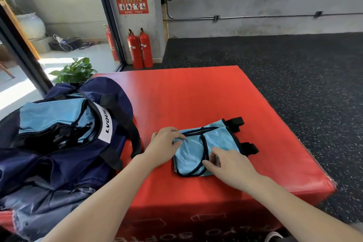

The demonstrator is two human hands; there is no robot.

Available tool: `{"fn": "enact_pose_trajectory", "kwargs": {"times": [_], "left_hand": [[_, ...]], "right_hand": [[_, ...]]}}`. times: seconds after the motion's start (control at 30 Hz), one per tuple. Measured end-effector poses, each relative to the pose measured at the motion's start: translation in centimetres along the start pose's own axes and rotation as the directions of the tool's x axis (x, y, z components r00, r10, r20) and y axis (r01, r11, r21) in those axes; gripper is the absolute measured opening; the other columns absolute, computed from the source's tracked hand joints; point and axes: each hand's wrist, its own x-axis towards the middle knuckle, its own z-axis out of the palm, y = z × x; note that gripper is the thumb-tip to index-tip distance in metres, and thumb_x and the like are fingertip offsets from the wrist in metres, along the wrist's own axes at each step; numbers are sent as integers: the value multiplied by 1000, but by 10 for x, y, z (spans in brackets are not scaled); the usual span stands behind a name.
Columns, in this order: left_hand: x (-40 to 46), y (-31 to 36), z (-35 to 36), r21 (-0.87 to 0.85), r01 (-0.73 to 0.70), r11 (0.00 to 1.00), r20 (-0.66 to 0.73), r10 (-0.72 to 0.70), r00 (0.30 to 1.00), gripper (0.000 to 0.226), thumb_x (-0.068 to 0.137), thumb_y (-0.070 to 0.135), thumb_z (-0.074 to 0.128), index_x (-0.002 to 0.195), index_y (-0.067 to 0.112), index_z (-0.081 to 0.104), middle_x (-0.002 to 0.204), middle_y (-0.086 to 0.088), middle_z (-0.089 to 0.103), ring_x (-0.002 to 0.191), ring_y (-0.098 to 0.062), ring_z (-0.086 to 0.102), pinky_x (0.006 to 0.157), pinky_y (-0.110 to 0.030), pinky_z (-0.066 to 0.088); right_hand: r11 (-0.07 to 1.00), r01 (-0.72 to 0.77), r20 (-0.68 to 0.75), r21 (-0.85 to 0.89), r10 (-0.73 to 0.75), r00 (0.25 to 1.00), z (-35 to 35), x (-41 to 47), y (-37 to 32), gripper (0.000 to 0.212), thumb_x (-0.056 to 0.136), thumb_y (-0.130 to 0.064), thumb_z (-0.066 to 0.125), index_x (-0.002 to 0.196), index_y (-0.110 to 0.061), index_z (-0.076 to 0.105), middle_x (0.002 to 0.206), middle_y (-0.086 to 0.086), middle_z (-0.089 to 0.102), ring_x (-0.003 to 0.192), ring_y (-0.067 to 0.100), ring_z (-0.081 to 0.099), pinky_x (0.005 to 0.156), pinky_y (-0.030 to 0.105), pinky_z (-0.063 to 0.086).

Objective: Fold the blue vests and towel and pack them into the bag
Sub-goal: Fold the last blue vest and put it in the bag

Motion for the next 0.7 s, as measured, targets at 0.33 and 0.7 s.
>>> {"fn": "enact_pose_trajectory", "kwargs": {"times": [0.33, 0.7], "left_hand": [[-24, 31, -2, 20, -207, 978, 109, 203, 973, 24, 94, 44, 62, 114, 35, 71, 91, 13, 54, 83, -4, 53, 79, -24, 47], [-23, 25, 9, 127, -280, 951, 55, 275, 960, 43, 86, 67, 52, 105, 32, 66, 109, 20, 59, 108, -5, 49, 95, -33, 46]], "right_hand": [[993, 85, -113, 75, -77, 991, -18, 33, 63, 75, 83, -82, 35, 134, -32, 55, 139, -11, 56, 136, 15, 43, 113, 41, 36], [949, 304, -101, -83, -311, 945, -3, 33, 54, 36, 92, -59, 55, 116, -37, 71, 111, -21, 60, 117, 10, 47, 93, 27, 30]]}}
